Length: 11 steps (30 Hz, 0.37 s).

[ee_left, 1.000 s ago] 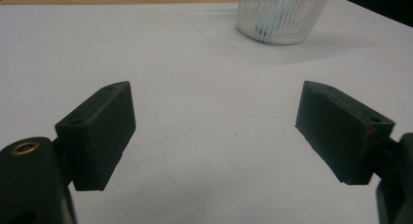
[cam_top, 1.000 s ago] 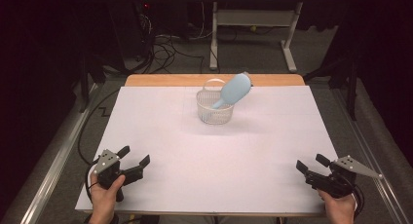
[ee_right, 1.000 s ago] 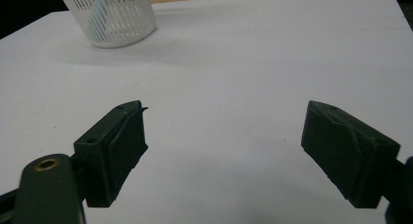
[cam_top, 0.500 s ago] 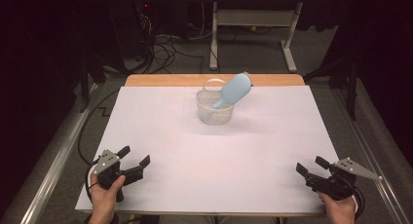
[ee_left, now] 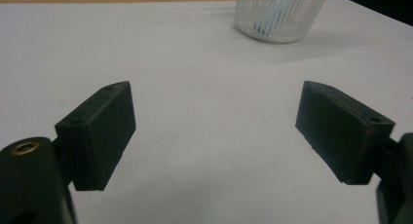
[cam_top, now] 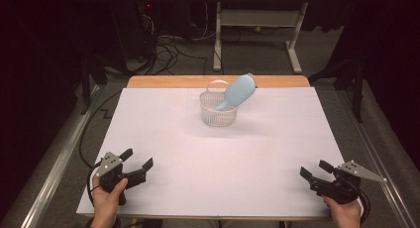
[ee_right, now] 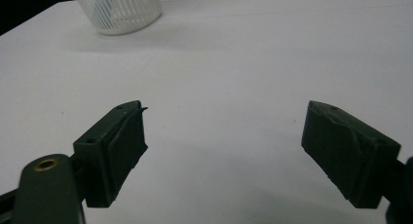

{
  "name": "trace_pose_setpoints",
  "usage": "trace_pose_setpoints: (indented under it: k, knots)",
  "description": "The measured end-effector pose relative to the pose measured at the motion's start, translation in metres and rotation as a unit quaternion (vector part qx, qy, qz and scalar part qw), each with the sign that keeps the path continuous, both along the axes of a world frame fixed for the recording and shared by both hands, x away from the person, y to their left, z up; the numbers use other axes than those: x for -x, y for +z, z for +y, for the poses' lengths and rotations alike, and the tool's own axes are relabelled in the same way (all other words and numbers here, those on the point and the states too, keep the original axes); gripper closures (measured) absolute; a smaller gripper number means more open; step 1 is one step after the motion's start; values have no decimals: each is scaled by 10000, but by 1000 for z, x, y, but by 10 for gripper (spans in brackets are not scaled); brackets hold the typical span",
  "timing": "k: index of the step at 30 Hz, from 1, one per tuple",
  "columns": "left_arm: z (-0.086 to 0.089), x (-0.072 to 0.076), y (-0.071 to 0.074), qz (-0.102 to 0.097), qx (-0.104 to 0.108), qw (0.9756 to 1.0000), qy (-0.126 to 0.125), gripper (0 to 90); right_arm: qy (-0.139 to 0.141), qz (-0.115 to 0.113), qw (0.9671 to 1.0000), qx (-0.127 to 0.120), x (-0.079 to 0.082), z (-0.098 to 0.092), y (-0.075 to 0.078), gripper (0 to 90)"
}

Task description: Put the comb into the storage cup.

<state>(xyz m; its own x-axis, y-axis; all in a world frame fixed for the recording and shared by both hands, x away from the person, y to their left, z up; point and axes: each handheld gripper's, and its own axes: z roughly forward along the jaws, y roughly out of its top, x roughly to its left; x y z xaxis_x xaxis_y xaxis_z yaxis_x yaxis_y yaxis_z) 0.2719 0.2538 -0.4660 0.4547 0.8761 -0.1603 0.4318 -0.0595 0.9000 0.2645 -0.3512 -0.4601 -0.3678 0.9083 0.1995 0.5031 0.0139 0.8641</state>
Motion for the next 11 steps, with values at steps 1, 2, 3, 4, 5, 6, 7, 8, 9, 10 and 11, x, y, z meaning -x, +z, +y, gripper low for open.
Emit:
trace_pose_setpoints:
  k: [1,2,3,4,5,6,7,8,9,10,11]
  knots:
    - [0,0,0,3,-1,10000,-1,155,4,-9,10000,-6,0,0,0,167]
    - [0,0,0,9,1,10000,0,155,5,-13,10000,-9,0,0,0,167]
    - [0,0,0,11,1,10000,-1,155,8,-10,10000,-16,0,0,0,167]
    - [0,0,0,10,0,10000,-1,155,10,-7,10000,-19,0,0,0,166]
    - [0,0,0,9,-3,10000,2,155,8,-10,10000,-17,0,0,0,167]
    - [0,0,0,3,-3,10000,9,155,7,-13,10000,-22,0,0,0,167]
    - [0,0,0,-11,4,10000,22,155,11,-16,10000,-25,0,0,0,167]
    - [0,1,0,-30,-2,10000,27,156,11,-11,10000,-34,0,0,0,167]
    - [0,1,0,-37,-12,10000,25,156,18,-20,10000,-37,0,0,0,166]
    - [0,1,0,-33,-19,10000,20,156,22,-23,10000,-41,0,0,1,167]
    - [0,1,0,-28,-25,10000,17,156,21,-22,10000,-48,0,0,1,166]
